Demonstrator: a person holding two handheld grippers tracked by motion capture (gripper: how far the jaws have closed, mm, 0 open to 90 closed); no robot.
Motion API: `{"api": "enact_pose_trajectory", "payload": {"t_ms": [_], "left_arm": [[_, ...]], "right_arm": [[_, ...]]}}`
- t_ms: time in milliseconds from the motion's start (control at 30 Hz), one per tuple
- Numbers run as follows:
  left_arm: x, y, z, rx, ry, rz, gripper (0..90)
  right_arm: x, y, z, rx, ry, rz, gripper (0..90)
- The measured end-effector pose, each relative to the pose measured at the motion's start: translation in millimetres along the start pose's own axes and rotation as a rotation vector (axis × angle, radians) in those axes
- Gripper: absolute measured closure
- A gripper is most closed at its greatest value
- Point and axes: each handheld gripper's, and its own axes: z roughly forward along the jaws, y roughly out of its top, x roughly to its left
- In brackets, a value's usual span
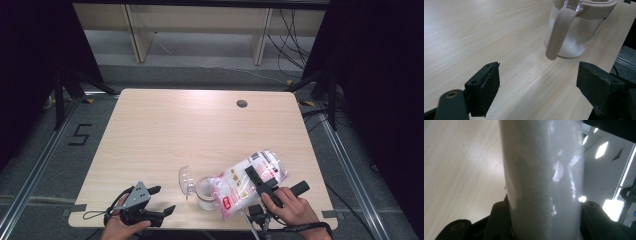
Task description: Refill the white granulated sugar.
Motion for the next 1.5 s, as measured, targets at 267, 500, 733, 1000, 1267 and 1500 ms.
{"api": "enact_pose_trajectory", "payload": {"t_ms": [267,500,733,1000,1267,1500], "left_arm": [[0.0,0.0,0.0,0.0,0.001,0.0,18.3],[0.1,-0.1,0.0,0.0,0.0,0.0,18.3],[0.1,0.1,-0.5,0.005,0.002,0.003,18.3],[0.0,0.1,-0.7,0.006,0.005,0.004,18.3],[-0.1,0.1,-0.7,0.006,0.004,0.003,18.3],[0.1,0.2,-0.8,0.01,0.005,0.006,18.3]], "right_arm": [[-2.9,0.8,-1.3,0.002,-0.017,-0.042,61.3],[-4.6,1.6,-2.8,0.0,-0.021,-0.049,61.5],[-3.3,3.2,-3.3,-0.009,-0.023,-0.04,61.8],[-2.8,3.5,-3.6,-0.016,-0.023,-0.032,62.2],[-0.5,1.9,-2.0,-0.023,-0.019,-0.016,63.1],[-1.6,0.8,-0.9,-0.029,-0.01,-0.036,63.7]]}}
